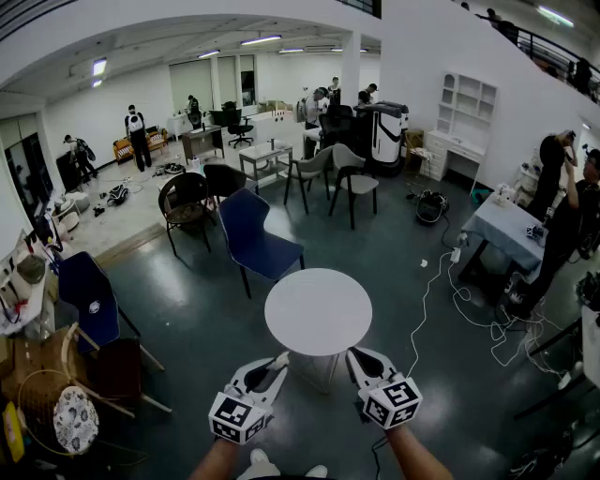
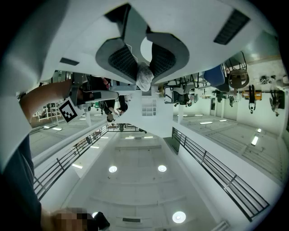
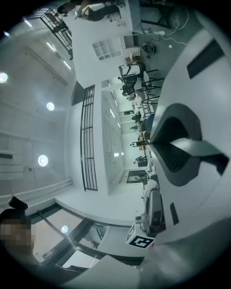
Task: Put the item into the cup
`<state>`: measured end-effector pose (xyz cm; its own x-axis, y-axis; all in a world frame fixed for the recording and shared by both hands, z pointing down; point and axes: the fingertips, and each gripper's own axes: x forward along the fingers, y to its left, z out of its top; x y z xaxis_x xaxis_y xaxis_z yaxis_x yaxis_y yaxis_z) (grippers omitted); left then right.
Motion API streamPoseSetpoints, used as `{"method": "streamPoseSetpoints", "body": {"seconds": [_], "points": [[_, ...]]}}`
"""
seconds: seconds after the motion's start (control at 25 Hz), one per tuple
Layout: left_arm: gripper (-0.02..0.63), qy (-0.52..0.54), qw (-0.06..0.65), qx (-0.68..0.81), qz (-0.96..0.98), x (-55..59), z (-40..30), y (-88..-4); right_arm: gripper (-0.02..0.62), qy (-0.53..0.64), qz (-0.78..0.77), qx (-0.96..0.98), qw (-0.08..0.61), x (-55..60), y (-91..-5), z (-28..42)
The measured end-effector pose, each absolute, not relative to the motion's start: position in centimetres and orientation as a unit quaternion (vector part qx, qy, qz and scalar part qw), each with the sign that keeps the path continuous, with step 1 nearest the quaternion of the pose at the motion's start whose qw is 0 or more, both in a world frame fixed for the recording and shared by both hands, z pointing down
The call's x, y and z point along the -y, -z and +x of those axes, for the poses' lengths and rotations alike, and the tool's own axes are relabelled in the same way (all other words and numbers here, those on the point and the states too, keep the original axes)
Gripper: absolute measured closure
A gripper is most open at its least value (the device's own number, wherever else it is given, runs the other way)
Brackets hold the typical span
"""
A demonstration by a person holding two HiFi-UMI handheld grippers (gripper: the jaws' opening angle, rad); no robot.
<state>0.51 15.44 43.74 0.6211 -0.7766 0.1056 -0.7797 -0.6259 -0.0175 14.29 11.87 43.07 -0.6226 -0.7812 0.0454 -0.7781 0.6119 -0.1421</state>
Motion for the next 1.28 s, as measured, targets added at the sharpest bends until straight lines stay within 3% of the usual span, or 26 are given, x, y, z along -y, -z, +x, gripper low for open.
{"method": "streamPoseSetpoints", "body": {"seconds": [1.28], "points": [[0.511,-0.012,0.057,0.427,0.902,-13.5,2.9,-43.4,0.58,0.075,-0.44,-0.895,0.011,-10.3,-44.2,17.3]]}}
